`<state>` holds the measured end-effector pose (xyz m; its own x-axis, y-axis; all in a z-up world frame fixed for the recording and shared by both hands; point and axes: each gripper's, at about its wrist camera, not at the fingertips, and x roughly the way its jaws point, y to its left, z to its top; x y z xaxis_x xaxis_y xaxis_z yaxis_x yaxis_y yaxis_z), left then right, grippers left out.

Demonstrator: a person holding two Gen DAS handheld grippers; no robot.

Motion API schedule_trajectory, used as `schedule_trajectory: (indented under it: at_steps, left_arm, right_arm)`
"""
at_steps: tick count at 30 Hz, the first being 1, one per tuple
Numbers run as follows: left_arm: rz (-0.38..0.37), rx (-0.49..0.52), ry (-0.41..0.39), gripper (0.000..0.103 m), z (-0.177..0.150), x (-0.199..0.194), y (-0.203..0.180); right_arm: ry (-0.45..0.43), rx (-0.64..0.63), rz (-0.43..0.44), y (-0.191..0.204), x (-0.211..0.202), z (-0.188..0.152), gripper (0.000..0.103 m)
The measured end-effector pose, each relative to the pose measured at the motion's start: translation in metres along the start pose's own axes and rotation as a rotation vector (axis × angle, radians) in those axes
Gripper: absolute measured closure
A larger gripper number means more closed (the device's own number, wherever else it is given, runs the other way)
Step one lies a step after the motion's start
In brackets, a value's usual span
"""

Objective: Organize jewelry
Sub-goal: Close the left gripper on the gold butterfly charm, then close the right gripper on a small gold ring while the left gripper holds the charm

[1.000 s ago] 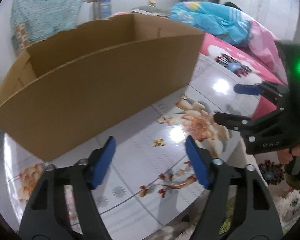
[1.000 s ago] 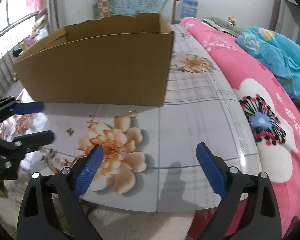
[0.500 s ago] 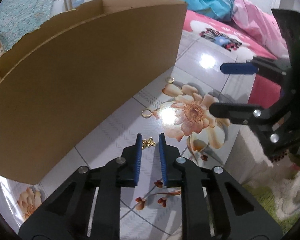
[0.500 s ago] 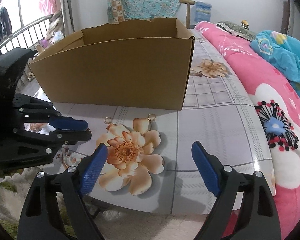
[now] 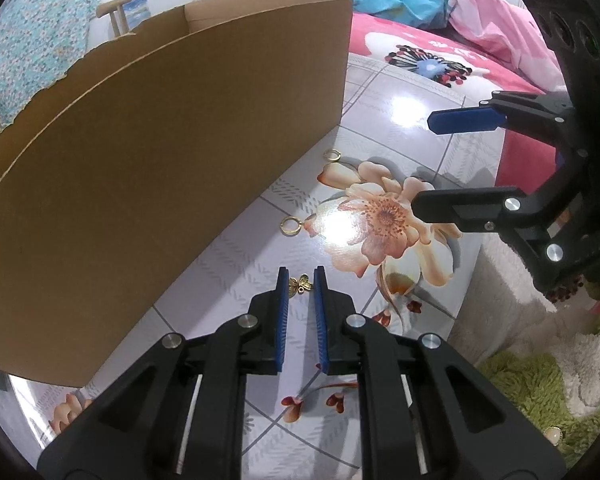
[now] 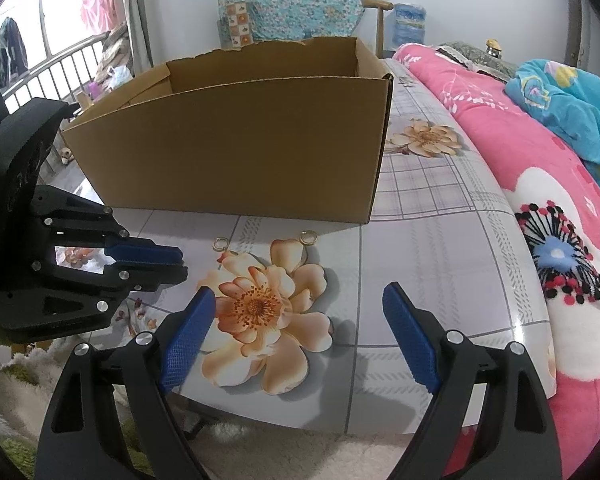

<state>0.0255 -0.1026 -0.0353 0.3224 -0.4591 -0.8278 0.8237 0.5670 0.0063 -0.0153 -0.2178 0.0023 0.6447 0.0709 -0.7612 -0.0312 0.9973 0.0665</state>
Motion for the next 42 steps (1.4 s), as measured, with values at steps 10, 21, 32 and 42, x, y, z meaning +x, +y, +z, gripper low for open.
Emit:
schedule_trajectory:
  at_steps: [10,21,32,42]
  left_arm:
    - [0.011,-0.049,-0.035,0.092,-0.004,-0.018,0.009]
    - [0.051,-0.143,-0.097,0.092,-0.002,-0.044,0.031]
    - [0.044,-0.187,-0.115,0.092,-0.003,-0.045,0.040]
    - [0.029,-0.211,-0.120,0.092,-0.005,-0.044,0.047]
  right_arm:
    - [-0.045,0.010,0.047,0.002,-0.006,0.007,0.021]
    - [-0.048,-0.019,0.136,0.031,0.028,0.025,0.049]
    - [-0.013,-0.065,0.085,0.051,0.053,0.023,0.078]
    - [0.001,-0.089,0.066,0.057,0.056,0.019,0.093]
